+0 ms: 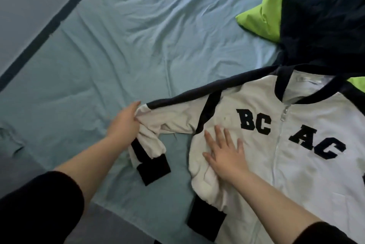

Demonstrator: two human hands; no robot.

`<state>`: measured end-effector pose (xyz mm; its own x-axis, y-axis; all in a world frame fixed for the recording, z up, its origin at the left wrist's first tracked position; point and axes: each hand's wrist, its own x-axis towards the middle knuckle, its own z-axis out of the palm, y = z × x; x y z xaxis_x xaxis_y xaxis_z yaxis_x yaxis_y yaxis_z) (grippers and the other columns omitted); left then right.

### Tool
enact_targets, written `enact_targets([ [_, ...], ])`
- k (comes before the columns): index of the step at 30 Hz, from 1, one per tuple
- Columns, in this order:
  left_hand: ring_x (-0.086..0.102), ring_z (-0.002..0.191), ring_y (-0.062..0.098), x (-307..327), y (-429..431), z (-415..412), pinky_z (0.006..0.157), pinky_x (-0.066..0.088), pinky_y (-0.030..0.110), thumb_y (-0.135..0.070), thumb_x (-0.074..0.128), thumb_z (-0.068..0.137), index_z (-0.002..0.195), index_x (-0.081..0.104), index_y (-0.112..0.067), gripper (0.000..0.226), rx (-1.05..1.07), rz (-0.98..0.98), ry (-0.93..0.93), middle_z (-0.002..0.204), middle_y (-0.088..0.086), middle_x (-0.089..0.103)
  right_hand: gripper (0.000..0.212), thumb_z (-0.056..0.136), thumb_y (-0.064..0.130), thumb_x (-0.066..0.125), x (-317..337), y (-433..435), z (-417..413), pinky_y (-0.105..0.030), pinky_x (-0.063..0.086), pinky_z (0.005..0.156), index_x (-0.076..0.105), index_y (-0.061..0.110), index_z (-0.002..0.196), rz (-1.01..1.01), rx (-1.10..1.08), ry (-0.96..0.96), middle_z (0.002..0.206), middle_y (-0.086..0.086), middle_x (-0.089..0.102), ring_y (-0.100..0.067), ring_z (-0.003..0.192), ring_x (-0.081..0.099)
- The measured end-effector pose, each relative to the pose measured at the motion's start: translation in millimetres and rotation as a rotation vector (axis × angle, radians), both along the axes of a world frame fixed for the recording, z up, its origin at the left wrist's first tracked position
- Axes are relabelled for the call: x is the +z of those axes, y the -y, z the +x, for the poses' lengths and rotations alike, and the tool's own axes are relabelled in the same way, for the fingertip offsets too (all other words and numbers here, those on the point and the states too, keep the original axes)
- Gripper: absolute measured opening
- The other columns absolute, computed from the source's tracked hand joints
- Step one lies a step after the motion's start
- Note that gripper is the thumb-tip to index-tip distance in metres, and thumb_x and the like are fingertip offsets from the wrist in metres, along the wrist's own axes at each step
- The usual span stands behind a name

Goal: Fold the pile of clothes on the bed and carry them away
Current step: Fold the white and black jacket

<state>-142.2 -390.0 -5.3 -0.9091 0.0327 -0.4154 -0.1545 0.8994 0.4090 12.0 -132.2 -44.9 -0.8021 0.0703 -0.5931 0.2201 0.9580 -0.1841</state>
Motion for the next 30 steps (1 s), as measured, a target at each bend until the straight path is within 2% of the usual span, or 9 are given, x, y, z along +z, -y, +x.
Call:
enact_targets([
  [2, 0.044, 0.132, 0.031, 6, 12, -14, 0.106, 0.036, 0.038, -0.021, 0.051, 0.096, 0.151, 0.030, -0.020, 0.059, 0.055, 0.006, 0.050, 0.145, 0.016, 0.046, 0.067, 0.099, 0.049, 0.030, 4, 9, -1, -0.053, -0.003, 0.116, -0.010, 0.037, 0.152, 0.026, -0.040, -0.009, 0.160, 0.002, -0.022, -0.023, 0.148, -0.016],
  [7, 0.010, 0.148, 0.026, 11, 11, 71, 0.117, 0.019, 0.049, -0.071, 0.065, 0.069, 0.152, -0.009, -0.032, 0.118, 0.268, 0.147, 0.102, 0.161, 0.003, -0.001, 0.070, 0.099, 0.048, 0.027, 14, 48, -13, -0.045, -0.002, 0.119, -0.004, 0.019, 0.154, 0.038, -0.051, -0.177, 0.162, 0.001, -0.014, -0.017, 0.149, -0.009],
  [11, 0.006, 0.147, 0.029, -9, -11, 146, 0.110, 0.026, 0.061, -0.064, 0.064, 0.075, 0.142, -0.030, -0.042, 0.117, 0.158, -0.109, 0.184, 0.158, -0.006, -0.018, 0.082, 0.096, 0.058, 0.027, 9, 70, -24, -0.043, -0.003, 0.119, -0.006, 0.011, 0.153, 0.015, -0.087, -0.138, 0.162, -0.004, -0.013, -0.018, 0.149, -0.010],
  [14, 0.021, 0.140, 0.029, -18, -4, 131, 0.106, 0.034, 0.052, -0.043, 0.060, 0.088, 0.150, -0.007, -0.041, 0.092, 0.203, -0.166, 0.089, 0.160, -0.003, 0.002, 0.082, 0.096, 0.052, 0.033, 0, 66, -28, -0.045, 0.004, 0.119, -0.007, 0.009, 0.153, 0.043, -0.046, -0.106, 0.162, -0.007, -0.013, -0.020, 0.149, -0.009],
  [18, 0.044, 0.126, 0.031, -5, 39, 65, 0.101, 0.039, 0.042, -0.016, 0.061, 0.089, 0.149, 0.028, -0.027, 0.070, 0.277, 0.203, -0.059, 0.142, 0.010, 0.039, 0.081, 0.096, 0.050, 0.036, -3, 59, -28, -0.041, 0.010, 0.118, -0.004, 0.009, 0.154, 0.088, 0.016, -0.101, 0.162, -0.007, -0.011, -0.018, 0.150, -0.005],
  [23, 0.048, 0.124, 0.028, 24, 108, -25, 0.102, 0.037, 0.035, -0.023, 0.068, 0.084, 0.145, 0.036, -0.019, 0.069, 0.471, 0.197, -0.257, 0.138, 0.011, 0.048, 0.082, 0.094, 0.050, 0.036, 3, 65, -32, -0.042, 0.014, 0.118, -0.003, 0.010, 0.154, 0.093, -0.030, -0.080, 0.163, -0.006, -0.008, -0.018, 0.150, -0.002],
  [26, 0.053, 0.121, 0.029, 18, 124, -49, 0.101, 0.041, 0.034, -0.046, 0.072, 0.080, 0.139, 0.041, -0.015, 0.073, 0.707, 0.331, -0.112, 0.135, 0.010, 0.053, 0.081, 0.095, 0.052, 0.035, 6, 66, -36, -0.041, 0.014, 0.118, -0.002, 0.012, 0.154, 0.061, -0.070, -0.084, 0.163, -0.003, -0.005, -0.017, 0.150, 0.000],
  [28, 0.056, 0.118, 0.032, 8, 119, -53, 0.101, 0.046, 0.045, -0.063, 0.072, 0.069, 0.131, 0.049, -0.015, 0.082, 0.771, 0.425, 0.044, 0.130, 0.011, 0.058, 0.080, 0.095, 0.054, 0.034, 6, 64, -37, -0.040, 0.014, 0.118, -0.001, 0.013, 0.154, 0.052, -0.069, -0.086, 0.163, 0.000, -0.004, -0.015, 0.150, 0.000],
  [30, 0.059, 0.114, 0.030, -1, 114, -59, 0.097, 0.048, 0.043, -0.061, 0.072, 0.071, 0.125, 0.053, -0.016, 0.073, 0.774, 0.384, 0.026, 0.126, 0.007, 0.060, 0.080, 0.095, 0.056, 0.033, 6, 62, -37, -0.039, 0.014, 0.119, 0.000, 0.014, 0.154, 0.051, -0.055, -0.087, 0.163, 0.000, -0.003, -0.015, 0.150, 0.000],
])
